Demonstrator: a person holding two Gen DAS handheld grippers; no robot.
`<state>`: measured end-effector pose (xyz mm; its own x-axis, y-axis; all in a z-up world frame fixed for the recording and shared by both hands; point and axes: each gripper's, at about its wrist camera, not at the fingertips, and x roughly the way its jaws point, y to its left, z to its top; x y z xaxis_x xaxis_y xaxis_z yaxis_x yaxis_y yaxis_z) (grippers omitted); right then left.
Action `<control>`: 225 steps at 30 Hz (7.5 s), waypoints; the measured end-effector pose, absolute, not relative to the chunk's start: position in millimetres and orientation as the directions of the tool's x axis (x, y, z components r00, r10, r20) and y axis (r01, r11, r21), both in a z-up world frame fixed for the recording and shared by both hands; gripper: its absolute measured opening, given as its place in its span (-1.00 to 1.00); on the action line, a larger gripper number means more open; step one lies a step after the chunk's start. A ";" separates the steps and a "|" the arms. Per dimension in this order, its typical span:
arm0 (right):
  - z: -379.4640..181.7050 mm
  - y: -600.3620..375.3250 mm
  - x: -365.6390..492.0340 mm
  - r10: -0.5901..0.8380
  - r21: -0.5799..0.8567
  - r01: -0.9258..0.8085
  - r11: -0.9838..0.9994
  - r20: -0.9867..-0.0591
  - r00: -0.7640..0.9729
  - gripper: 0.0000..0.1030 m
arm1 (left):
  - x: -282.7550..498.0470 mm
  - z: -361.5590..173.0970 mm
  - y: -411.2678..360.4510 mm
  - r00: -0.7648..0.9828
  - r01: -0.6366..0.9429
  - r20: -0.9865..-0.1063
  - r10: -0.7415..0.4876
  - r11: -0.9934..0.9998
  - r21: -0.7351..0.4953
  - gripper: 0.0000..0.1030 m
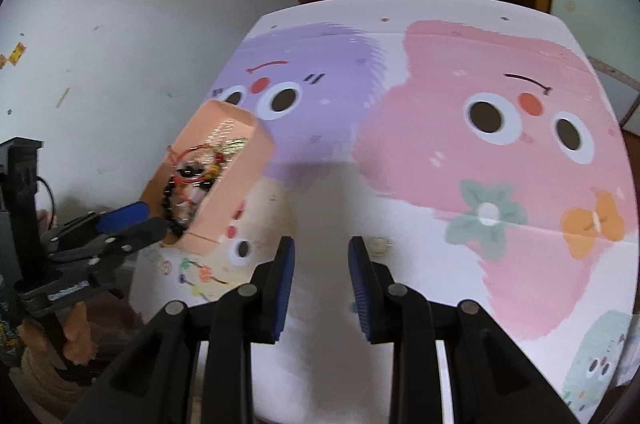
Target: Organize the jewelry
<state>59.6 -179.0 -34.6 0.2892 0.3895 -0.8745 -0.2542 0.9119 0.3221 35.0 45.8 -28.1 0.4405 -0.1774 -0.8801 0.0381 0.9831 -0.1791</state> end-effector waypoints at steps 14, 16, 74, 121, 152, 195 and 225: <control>-75.7 -182.9 59.3 0.248 0.176 -0.265 0.948 -0.931 0.268 -0.46 | 36.4 -48.5 -9.1 0.394 0.146 -0.892 -0.222 0.973 -0.177 0.54; -82.2 -181.0 60.3 0.245 0.173 -0.274 0.946 -0.935 0.255 -0.46 | 37.4 -54.2 -13.5 0.382 0.150 -0.897 -0.223 0.973 -0.178 0.54; 7.6 -94.5 37.6 0.341 0.120 -0.493 0.862 -0.856 0.388 -0.64 | 32.7 -19.6 101.8 0.513 -0.129 -0.853 -0.098 0.973 -0.190 0.75; -32.5 -60.2 43.8 0.419 0.270 -0.438 0.857 -0.860 0.291 -0.40 | 16.3 -17.0 105.6 0.512 -0.257 -0.859 0.001 0.954 -0.152 0.98; 11.0 -229.5 -35.4 0.215 0.185 -0.110 0.976 -0.812 0.542 -0.39 | -14.9 4.6 -64.0 0.562 0.014 -0.824 -0.069 0.997 -0.074 0.98; -0.7 -242.3 -47.9 0.223 0.212 -0.082 0.974 -0.821 0.526 -0.39 | -29.4 3.8 -74.5 0.559 -0.001 -0.829 -0.013 1.000 -0.016 0.98; -8.3 -241.1 -50.4 0.227 0.216 -0.082 0.973 -0.829 0.512 -0.39 | -31.6 -4.8 -69.1 0.546 -0.009 -0.838 -0.003 1.000 -0.009 0.98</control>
<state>-50.4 -241.1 -8.3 0.5117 0.2272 -0.8286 -0.0822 0.9729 0.2160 -31.6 -69.1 -4.8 0.5461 -0.0027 -0.8377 -0.0085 0.9999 -0.0088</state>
